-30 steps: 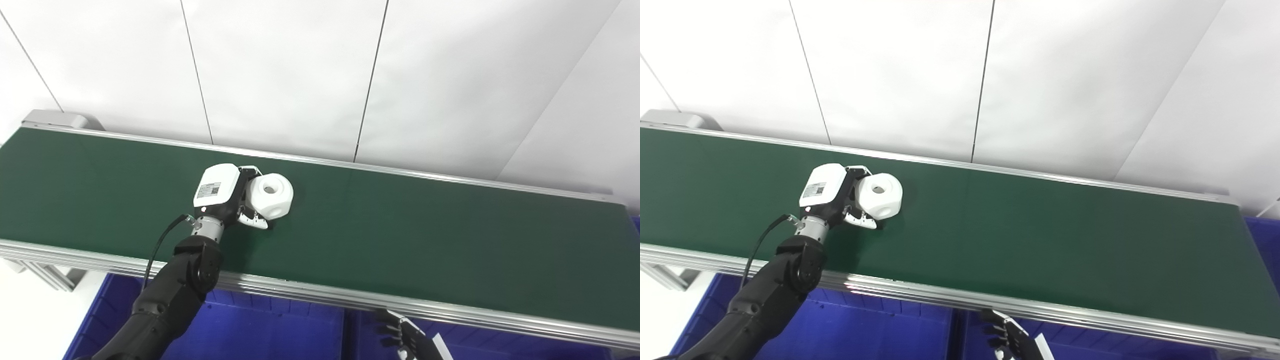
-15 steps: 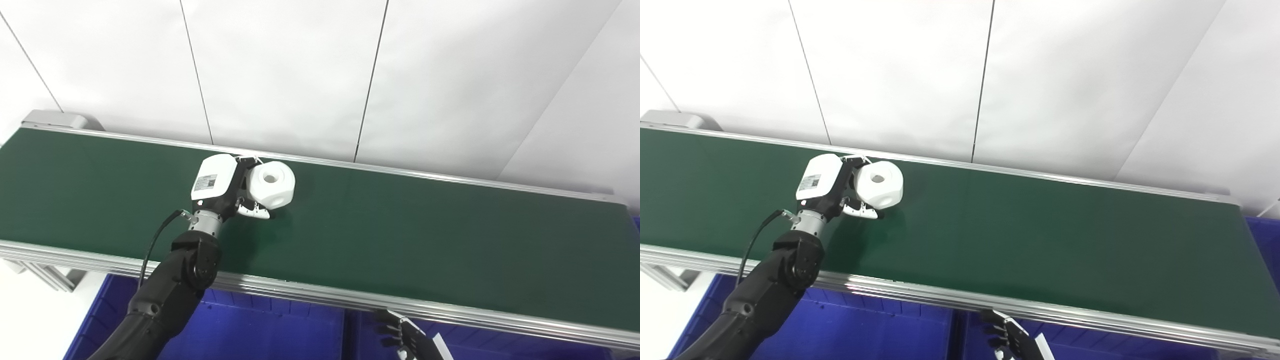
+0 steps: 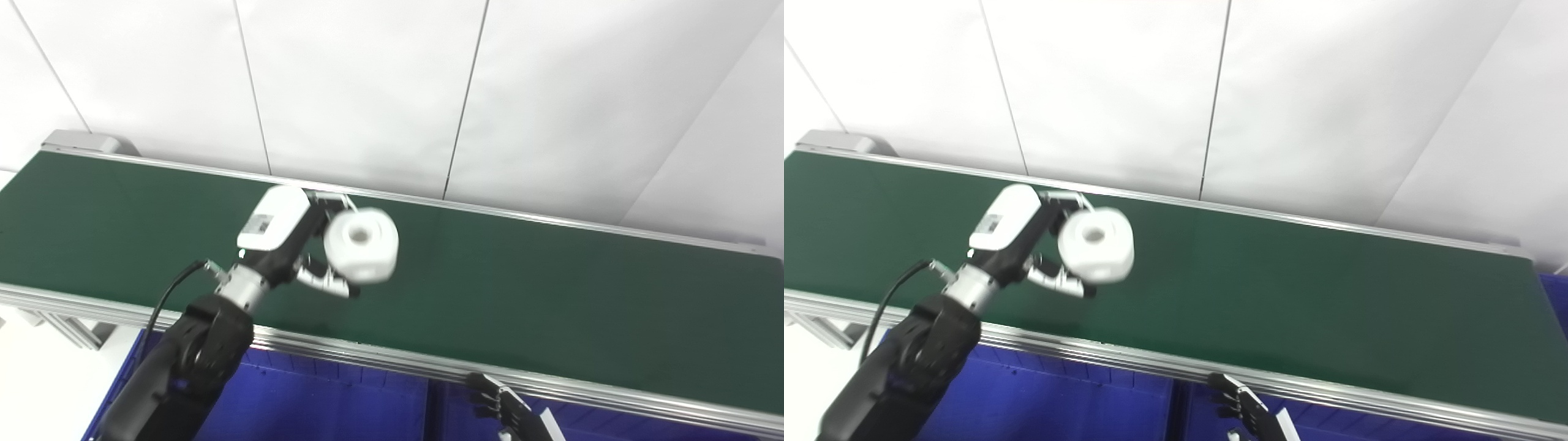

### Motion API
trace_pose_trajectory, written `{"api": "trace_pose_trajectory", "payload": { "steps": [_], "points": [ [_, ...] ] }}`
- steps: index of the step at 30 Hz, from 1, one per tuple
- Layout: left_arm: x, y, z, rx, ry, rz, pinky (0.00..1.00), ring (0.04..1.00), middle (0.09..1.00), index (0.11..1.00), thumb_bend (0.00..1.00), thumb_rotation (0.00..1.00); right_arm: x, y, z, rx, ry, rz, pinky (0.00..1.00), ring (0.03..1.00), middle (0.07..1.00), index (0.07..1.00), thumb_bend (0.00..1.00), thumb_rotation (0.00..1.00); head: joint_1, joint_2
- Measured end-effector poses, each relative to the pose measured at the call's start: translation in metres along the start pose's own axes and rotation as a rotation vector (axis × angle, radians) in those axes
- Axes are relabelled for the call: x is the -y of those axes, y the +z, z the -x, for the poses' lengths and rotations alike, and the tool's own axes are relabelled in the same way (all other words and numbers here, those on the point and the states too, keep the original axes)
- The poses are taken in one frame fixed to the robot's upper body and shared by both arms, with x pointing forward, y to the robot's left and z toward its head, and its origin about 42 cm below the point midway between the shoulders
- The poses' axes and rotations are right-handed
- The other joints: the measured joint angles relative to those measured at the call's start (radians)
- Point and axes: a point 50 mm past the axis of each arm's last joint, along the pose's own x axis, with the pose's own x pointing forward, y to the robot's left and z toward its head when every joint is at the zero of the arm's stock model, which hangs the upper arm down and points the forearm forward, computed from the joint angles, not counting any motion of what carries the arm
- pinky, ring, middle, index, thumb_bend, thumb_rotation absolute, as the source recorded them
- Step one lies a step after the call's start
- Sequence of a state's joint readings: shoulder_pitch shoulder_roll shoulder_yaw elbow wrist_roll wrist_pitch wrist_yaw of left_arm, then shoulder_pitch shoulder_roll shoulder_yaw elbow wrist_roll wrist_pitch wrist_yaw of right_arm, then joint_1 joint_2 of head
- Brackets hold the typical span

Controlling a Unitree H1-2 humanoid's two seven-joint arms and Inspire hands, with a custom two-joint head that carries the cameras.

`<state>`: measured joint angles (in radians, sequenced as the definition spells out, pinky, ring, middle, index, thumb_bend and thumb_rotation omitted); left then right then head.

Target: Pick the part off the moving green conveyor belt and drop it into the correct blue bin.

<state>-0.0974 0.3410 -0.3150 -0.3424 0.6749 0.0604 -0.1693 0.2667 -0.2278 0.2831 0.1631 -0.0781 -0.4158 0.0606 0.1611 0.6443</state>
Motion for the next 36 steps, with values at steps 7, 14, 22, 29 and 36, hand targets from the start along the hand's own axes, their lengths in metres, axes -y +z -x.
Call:
{"api": "trace_pose_trajectory", "payload": {
  "steps": [7,14,22,29,36],
  "points": [
    [0.012,0.026,0.035,-0.005,-0.105,0.005,0.34,0.428,0.471,0.509,0.52,0.00,0.014,0.011,0.007,0.033,-0.006,0.014,0.76,0.802,0.852,0.856,0.80,1.00,0.058,0.097],
    [0.041,0.048,0.074,-0.053,-0.227,0.034,0.32,0.414,0.466,0.508,0.52,0.00,0.029,0.020,0.011,0.063,-0.006,0.017,0.75,0.788,0.828,0.839,0.83,1.00,0.097,0.161],
    [0.066,0.050,0.089,-0.114,-0.304,0.027,0.32,0.428,0.479,0.500,0.52,0.00,0.038,0.025,0.012,0.086,-0.003,0.008,0.74,0.779,0.822,0.834,0.82,1.00,0.097,0.184],
    [0.095,0.042,0.096,-0.144,-0.394,0.005,0.29,0.379,0.427,0.526,0.51,0.00,0.038,0.024,0.017,0.076,0.001,0.007,0.74,0.776,0.818,0.833,0.82,1.00,0.086,0.187],
    [0.098,0.036,0.095,-0.164,-0.392,-0.023,0.29,0.394,0.452,0.519,0.51,0.00,0.036,0.029,0.015,0.095,-0.002,0.007,0.74,0.775,0.817,0.831,0.84,1.00,0.078,0.178]
  ]
}}
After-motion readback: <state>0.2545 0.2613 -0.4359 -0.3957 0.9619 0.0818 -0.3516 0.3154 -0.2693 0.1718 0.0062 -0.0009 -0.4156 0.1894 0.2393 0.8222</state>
